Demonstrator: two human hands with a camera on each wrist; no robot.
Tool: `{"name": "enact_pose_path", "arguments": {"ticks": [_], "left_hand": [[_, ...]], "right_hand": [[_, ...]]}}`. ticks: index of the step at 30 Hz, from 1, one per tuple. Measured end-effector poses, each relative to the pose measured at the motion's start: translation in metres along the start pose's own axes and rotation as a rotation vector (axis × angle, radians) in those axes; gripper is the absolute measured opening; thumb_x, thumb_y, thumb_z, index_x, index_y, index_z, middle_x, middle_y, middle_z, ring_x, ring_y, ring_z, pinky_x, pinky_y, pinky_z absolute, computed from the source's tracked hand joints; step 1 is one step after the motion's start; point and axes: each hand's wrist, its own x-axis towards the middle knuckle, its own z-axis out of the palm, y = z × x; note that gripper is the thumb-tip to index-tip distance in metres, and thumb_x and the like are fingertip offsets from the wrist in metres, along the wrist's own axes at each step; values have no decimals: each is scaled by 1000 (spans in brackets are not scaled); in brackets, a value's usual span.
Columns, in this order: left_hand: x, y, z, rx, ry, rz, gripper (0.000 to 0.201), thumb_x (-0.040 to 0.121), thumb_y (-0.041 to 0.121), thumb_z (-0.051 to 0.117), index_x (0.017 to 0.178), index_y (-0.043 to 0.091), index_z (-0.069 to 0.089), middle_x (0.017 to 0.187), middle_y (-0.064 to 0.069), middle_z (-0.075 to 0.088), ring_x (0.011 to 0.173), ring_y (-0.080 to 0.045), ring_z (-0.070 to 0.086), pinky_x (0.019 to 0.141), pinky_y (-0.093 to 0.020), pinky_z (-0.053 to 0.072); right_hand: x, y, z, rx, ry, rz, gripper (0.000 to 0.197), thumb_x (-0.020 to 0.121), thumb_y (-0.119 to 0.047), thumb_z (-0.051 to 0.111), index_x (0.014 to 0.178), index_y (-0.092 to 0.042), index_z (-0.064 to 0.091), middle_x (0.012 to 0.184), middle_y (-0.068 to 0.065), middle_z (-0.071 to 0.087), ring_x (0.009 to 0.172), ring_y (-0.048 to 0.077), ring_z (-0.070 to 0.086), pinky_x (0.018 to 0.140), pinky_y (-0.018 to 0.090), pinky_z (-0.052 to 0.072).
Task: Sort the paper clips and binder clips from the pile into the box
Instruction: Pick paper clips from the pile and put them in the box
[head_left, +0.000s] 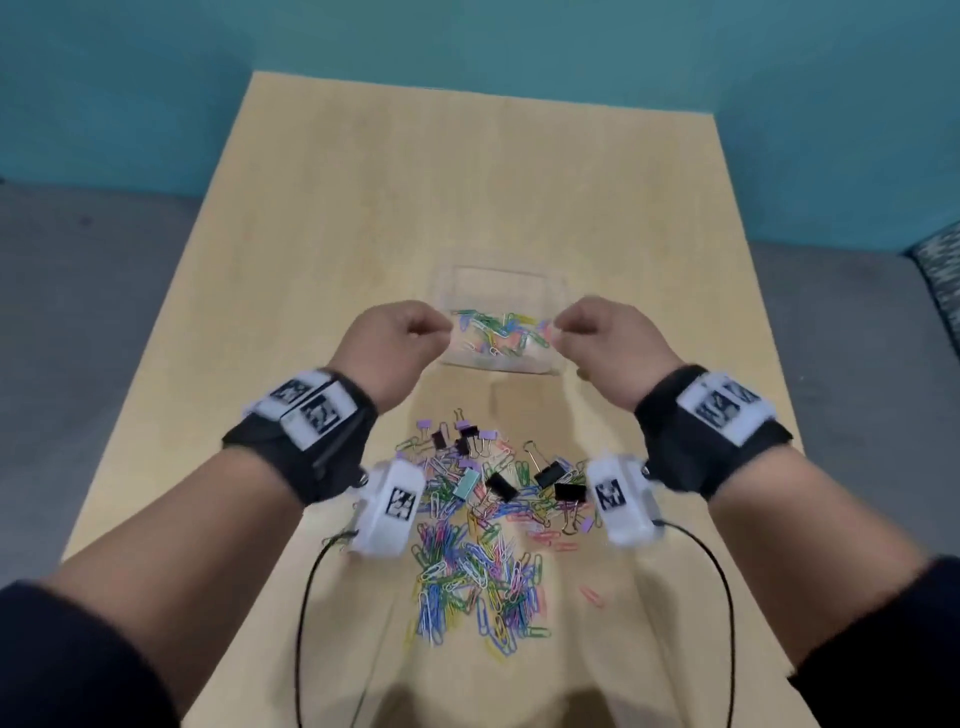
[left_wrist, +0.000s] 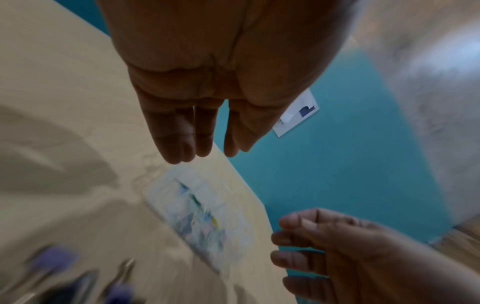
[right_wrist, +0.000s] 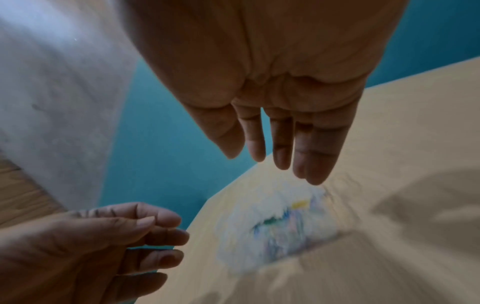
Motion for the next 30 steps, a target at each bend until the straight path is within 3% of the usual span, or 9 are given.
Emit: {"name": "enact_pose_path", "arguments": {"ticks": [2, 5, 7, 10, 14, 17, 21, 25, 30], "left_hand": [[-37, -27, -4, -103, -155, -70, 6, 80, 21, 65, 81, 17, 70, 79, -8, 68, 67, -19, 60, 72, -39, 52], [-96, -69, 6, -212, -560, -284, 13, 67, 31, 65, 72, 19, 66, 72, -10, 64, 63, -21, 55, 61, -34, 45], [-128, -86, 24, -174, -744, -365, 9, 69, 21, 59, 75, 20, 66, 76, -9, 66, 68, -20, 60, 60, -29, 48], [-155, -95, 52, -147, -783, -407, 20, 63, 13, 51, 77, 15, 65, 75, -10, 64, 66, -17, 62, 57, -24, 49], [-155, -94, 63, -150, -509, -356, 11, 72, 7, 53, 73, 14, 61, 68, -4, 60, 60, -14, 60, 58, -27, 45], [-153, -91, 57, -141, -290, -305, 10, 71, 10, 53, 71, 17, 62, 63, -3, 59, 57, -17, 54, 60, -34, 45], [-161, -100, 36, 341, -45, -81, 10, 80, 19, 61, 87, 26, 60, 90, 2, 56, 80, -19, 57, 73, -31, 45], [-179, -117, 37, 511, -59, -83, 61, 79, 35, 66, 134, 21, 44, 122, -6, 46, 112, -27, 45, 97, -36, 39], [-180, -111, 63, 596, -84, 59, 72, 80, 42, 65, 142, 31, 30, 128, -1, 39, 117, -22, 30, 99, -33, 34]], "right_hand": [[-41, 23, 9, 44, -121, -19, 6, 84, -14, 62, 80, -19, 64, 74, -5, 65, 67, 14, 58, 70, 35, 50], [-108, 55, 37, 77, -546, 68, 6, 75, -20, 59, 71, -23, 63, 59, -9, 61, 54, 5, 51, 59, 26, 43], [-142, 69, 64, 105, -795, 138, 9, 71, -21, 56, 72, -24, 64, 65, -5, 62, 58, 10, 53, 58, 26, 43], [-171, 76, 101, 93, -957, 166, 12, 68, -23, 52, 72, -25, 64, 78, 5, 65, 70, 16, 59, 63, 28, 44], [-169, 65, 119, 230, -719, 227, 14, 71, -12, 50, 75, -22, 60, 78, 7, 63, 66, 19, 61, 62, 26, 45], [-166, 60, 116, 380, -509, 254, 9, 70, -19, 53, 75, -24, 60, 69, 3, 58, 64, 20, 54, 58, 28, 40], [-181, 81, 94, 165, -220, 149, 12, 83, -22, 58, 91, -30, 62, 86, -3, 61, 80, 17, 59, 76, 32, 47], [-204, 103, 84, -285, -90, 145, 51, 82, -25, 58, 132, -25, 45, 117, 3, 46, 107, 24, 46, 93, 32, 39], [-194, 87, 116, -328, -83, -2, 67, 85, -31, 58, 144, -27, 28, 128, 2, 38, 118, 24, 31, 97, 31, 33]]}}
